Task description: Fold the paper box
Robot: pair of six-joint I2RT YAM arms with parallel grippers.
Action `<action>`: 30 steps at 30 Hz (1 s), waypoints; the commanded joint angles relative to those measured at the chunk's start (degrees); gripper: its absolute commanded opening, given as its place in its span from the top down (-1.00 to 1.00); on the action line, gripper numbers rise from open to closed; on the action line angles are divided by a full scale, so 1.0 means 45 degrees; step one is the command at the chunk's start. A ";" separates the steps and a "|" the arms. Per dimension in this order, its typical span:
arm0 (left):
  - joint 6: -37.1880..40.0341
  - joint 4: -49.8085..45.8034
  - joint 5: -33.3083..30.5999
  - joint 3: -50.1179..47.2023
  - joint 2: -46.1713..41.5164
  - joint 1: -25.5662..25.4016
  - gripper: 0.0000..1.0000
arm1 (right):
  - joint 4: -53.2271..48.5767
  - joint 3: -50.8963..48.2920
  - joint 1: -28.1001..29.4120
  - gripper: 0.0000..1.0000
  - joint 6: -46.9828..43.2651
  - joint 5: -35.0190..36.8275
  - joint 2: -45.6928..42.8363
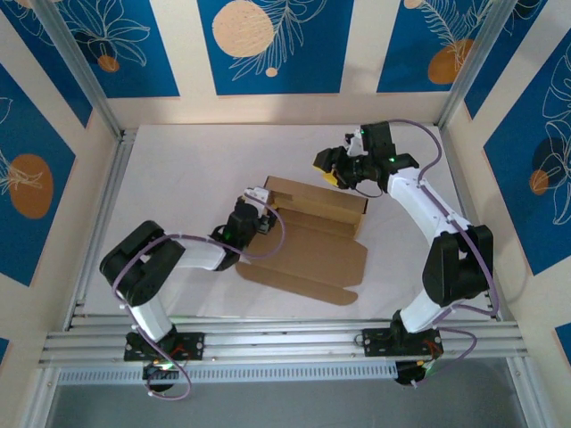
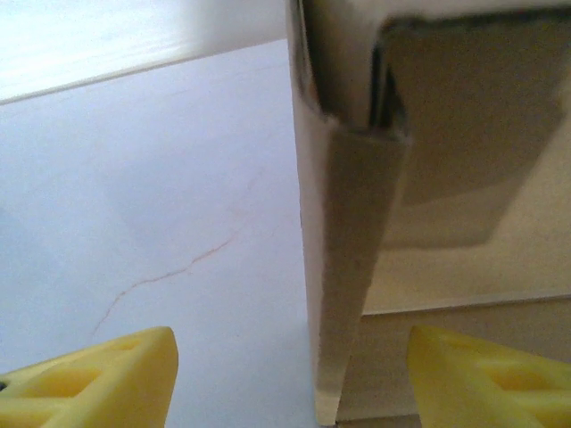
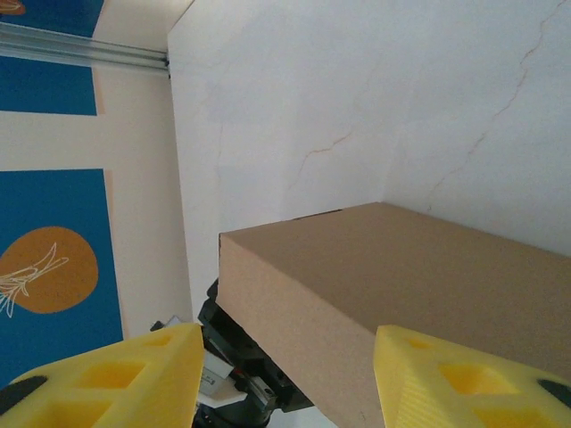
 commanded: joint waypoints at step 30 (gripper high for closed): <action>0.1006 -0.1646 -0.0087 0.2333 0.2013 0.0404 0.60 | 0.0924 0.1160 -0.0574 -0.12 0.0677 -0.2015 0.4224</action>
